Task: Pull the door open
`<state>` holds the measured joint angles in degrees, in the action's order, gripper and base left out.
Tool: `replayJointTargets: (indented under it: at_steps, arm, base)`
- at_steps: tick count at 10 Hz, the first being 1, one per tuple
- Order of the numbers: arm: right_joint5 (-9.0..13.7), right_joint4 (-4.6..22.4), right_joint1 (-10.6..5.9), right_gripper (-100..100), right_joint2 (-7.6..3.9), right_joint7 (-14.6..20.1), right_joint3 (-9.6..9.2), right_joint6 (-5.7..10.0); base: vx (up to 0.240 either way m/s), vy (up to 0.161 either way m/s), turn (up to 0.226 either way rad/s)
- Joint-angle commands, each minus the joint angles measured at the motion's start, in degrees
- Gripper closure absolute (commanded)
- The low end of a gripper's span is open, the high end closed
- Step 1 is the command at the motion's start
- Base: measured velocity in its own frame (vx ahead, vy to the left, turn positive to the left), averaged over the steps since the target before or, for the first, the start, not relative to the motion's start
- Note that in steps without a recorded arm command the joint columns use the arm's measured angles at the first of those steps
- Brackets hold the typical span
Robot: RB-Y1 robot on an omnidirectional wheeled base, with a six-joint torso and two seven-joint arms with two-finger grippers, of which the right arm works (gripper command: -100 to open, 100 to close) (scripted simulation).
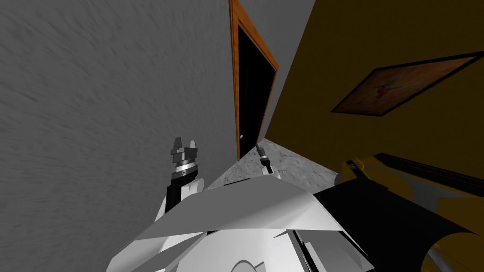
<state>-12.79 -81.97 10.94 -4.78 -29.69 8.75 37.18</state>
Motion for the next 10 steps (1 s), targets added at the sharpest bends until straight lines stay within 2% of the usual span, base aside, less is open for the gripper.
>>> replayJointTargets:
  at_steps: [1,2,4,5,6,7,9,10]
  arm:
    - [-1.3,2.9,-1.42,-100,-0.17,-2.7,0.3,1.22]
    - [-1.3,3.7,-1.42,-100,-0.17,-2.7,0.3,1.22]
    - [-2.9,7.5,-3.58,-100,-0.5,-6.1,0.83,2.79]
    - [-2.9,8.6,-3.58,-100,-0.5,-6.1,0.83,2.79]
    - [-3.8,10.2,-4.67,-100,-0.66,-7.7,1.09,3.58]
    - [-3.8,11.1,-4.67,-100,-0.66,-7.7,1.09,3.58]
    - [-5.4,15.2,-6.8,-100,-0.94,-11.0,1.6,5.12]
    - [-5.4,15.9,-6.8,-100,-0.94,-11.0,1.6,5.12]
  base:
    - [0.059,-0.077,0.18]
    - [0.044,-0.067,0.049]
    - [0.044,-0.072,0.106]
    - [0.049,-0.061,0.059]
    - [0.042,-0.059,0.091]
    - [0.028,-0.049,0.068]
    - [0.044,-0.067,0.123]
    - [0.039,-0.07,0.057]
